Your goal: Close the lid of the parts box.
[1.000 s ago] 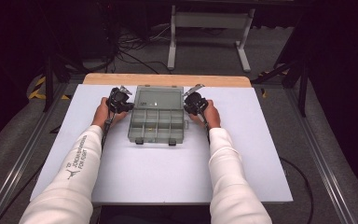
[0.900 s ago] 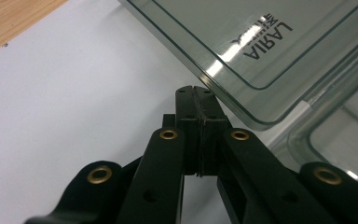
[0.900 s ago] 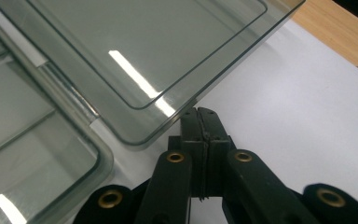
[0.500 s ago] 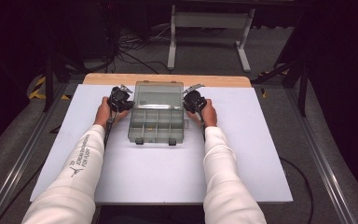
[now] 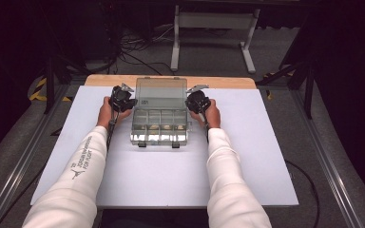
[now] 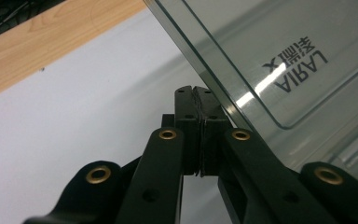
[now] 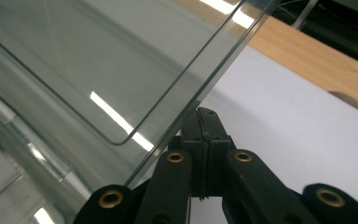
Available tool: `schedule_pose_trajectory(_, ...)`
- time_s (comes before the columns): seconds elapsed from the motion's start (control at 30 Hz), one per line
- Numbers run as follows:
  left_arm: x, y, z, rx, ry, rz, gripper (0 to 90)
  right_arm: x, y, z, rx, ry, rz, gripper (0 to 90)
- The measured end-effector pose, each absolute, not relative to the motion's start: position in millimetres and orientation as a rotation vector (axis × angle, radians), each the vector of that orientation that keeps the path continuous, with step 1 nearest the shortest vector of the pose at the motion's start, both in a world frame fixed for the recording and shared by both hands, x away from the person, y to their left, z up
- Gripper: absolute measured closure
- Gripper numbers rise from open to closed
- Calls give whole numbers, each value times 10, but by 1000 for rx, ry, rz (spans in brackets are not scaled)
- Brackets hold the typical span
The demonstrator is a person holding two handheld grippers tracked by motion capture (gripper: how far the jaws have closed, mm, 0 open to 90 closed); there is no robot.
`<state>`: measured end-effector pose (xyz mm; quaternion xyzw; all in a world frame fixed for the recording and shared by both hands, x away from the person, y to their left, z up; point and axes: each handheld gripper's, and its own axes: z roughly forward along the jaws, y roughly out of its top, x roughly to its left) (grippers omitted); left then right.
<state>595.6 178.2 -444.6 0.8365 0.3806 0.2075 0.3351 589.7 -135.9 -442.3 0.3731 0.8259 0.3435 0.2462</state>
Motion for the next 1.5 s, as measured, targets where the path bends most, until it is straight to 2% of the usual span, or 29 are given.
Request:
schedule_pose_trajectory(0.4, 5961, 1825, -4241, 2143, 993, 580, 880, 5884, -1343, -4194, 952, 2184, 944, 900)
schedule_pose_trajectory(0.9, 5858, 1842, -4005, 2137, 894, 617, 889, 5850, -1363, -3924, 869, 2164, 1051, 900)
schedule_pose_trajectory(1.23, 5665, 1859, -3830, 2111, 877, 636, 879, 5702, -1364, -3835, 875, 2143, 1120, 900)
schedule_pose_trajectory(1.5, 5558, 1848, -3852, 2089, 903, 652, 880, 5581, -1374, -3838, 897, 2136, 1136, 900)
